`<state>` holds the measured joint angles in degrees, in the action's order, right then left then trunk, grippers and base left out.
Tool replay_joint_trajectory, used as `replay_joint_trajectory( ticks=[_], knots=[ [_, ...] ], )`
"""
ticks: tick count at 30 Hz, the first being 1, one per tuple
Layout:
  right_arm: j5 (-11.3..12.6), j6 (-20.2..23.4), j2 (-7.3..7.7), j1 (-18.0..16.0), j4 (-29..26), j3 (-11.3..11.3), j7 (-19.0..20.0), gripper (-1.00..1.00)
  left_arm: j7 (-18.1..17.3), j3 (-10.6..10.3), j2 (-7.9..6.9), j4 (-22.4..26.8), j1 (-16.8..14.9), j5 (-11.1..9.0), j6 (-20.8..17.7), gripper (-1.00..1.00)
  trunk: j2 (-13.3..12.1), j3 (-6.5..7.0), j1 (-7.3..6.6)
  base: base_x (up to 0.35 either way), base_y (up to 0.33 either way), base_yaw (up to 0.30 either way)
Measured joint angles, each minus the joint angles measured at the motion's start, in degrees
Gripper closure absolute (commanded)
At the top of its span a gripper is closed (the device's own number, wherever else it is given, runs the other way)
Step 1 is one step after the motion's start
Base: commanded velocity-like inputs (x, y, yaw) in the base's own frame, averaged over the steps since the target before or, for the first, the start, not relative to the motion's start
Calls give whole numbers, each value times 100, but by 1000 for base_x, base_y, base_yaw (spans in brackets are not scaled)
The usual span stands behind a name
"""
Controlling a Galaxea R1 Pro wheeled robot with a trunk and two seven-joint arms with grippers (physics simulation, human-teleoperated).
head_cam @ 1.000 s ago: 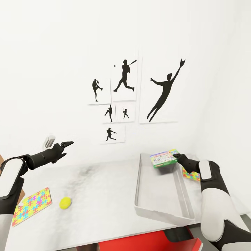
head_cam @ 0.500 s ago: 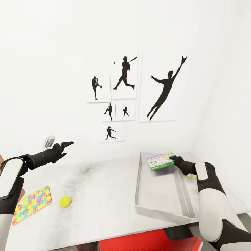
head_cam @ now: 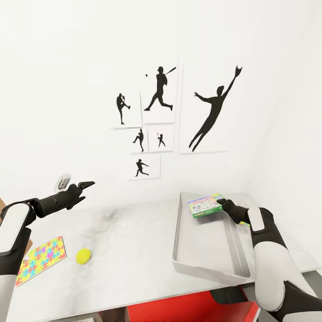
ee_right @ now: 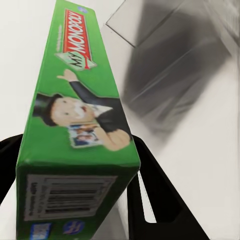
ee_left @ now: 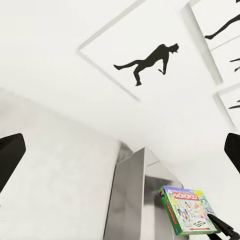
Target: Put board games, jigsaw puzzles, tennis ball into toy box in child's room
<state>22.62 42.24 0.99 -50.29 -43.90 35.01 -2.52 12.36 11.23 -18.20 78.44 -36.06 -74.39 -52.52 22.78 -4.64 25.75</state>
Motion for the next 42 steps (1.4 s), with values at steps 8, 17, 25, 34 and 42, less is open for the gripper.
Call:
replay_joint_trajectory(
  ticks=[8, 17, 25, 34, 42],
  knots=[
    [0, -86, -1, 0, 5, -19, -1, 100, 0, -2, -2, 0, 0, 0, 0, -100, 0, -74, 0, 0, 0, 0],
    [5, -113, -1, 0, 9, -107, -2, 100, 0, -2, -3, 0, 0, 2, -1, -100, 0, -158, 0, 0, 0, 0],
    [17, -118, -70, 0, 10, -183, -2, 100, 0, -2, -3, 0, 0, -1, 0, -100, 0, -232, 0, 0, 0, 0],
    [17, -228, -121, 0, 11, -495, -2, 100, 0, -4, 0, -54, 0, 3, 0, -100, 1, -316, 0, 0, 0, 0],
    [29, -401, -129, 0, 12, -610, -2, 100, 0, -2, 0, -115, 0, 3, 0, -100, 1, -390, 0, 0, 0, 0]
  ],
)
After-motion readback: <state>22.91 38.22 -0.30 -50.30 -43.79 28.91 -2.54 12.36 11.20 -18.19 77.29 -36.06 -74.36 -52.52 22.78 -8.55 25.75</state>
